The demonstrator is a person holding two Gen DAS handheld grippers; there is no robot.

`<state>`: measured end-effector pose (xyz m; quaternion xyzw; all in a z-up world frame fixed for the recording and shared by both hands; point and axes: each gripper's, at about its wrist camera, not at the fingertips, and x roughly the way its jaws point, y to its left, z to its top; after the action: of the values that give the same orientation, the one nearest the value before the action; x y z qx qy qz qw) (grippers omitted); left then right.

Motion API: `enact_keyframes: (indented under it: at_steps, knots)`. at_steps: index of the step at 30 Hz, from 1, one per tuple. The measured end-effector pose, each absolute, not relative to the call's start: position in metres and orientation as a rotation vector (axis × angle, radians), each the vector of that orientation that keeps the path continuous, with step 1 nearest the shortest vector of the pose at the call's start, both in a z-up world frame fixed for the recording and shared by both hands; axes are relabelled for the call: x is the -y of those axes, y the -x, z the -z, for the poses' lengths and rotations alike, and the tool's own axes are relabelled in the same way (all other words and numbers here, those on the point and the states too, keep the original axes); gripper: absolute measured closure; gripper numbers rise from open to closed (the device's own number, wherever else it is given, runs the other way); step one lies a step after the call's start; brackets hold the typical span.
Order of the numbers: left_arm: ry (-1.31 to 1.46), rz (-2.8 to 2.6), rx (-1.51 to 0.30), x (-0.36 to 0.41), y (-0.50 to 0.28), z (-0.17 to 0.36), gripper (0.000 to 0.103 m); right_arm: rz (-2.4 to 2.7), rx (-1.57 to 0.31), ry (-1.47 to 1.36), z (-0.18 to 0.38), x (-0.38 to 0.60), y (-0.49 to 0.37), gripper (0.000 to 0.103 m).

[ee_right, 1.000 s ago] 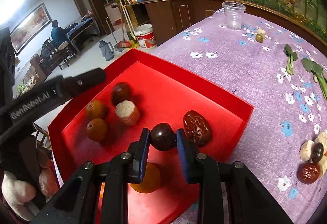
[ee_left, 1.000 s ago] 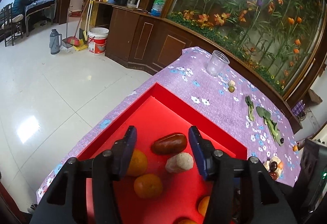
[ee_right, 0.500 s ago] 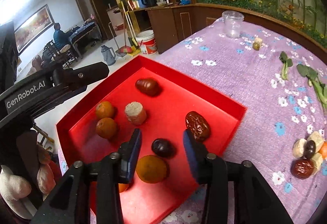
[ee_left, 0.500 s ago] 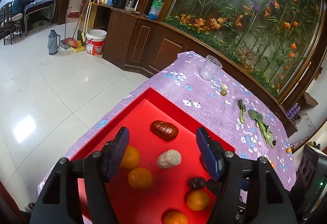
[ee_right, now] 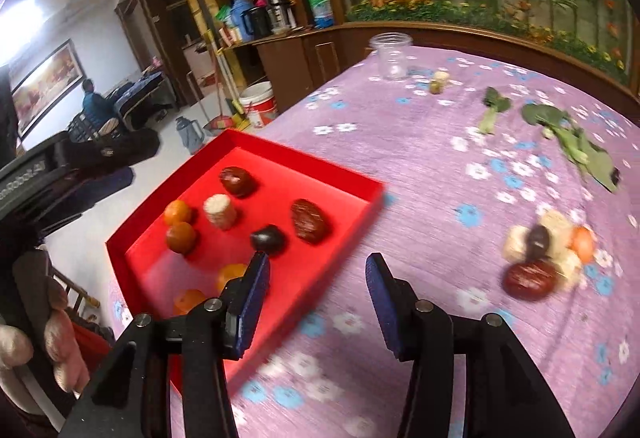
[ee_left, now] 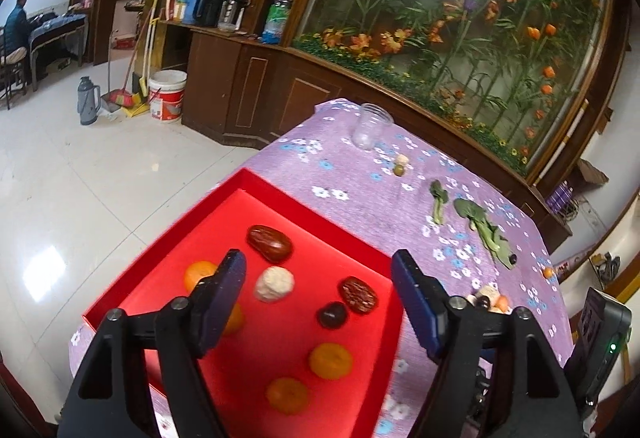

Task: Organize fruits
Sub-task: 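Swing both tools back toward the fruit pile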

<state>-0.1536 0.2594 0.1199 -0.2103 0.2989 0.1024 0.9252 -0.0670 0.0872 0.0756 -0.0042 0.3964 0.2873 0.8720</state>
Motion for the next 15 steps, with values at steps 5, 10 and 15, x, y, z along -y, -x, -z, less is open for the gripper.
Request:
enact_keyframes:
  at_steps: [5, 10, 15]
  knots:
    - [0.388, -0.155, -0.633, -0.227, 0.147, -0.126, 0.028, -0.532, -0.831, -0.025, -0.072, -0.043, 0.068, 0.046]
    - [0.348, -0.102, -0.666, -0.198, 0.138, -0.124, 0.027, -0.444, -0.839, -0.062, -0.066, 0.011, 0.063, 0.046]
    - [0.317, -0.057, -0.709, -0.170, 0.125, -0.117, 0.027, -0.321, -0.826, -0.120, -0.068, 0.080, 0.049, 0.046]
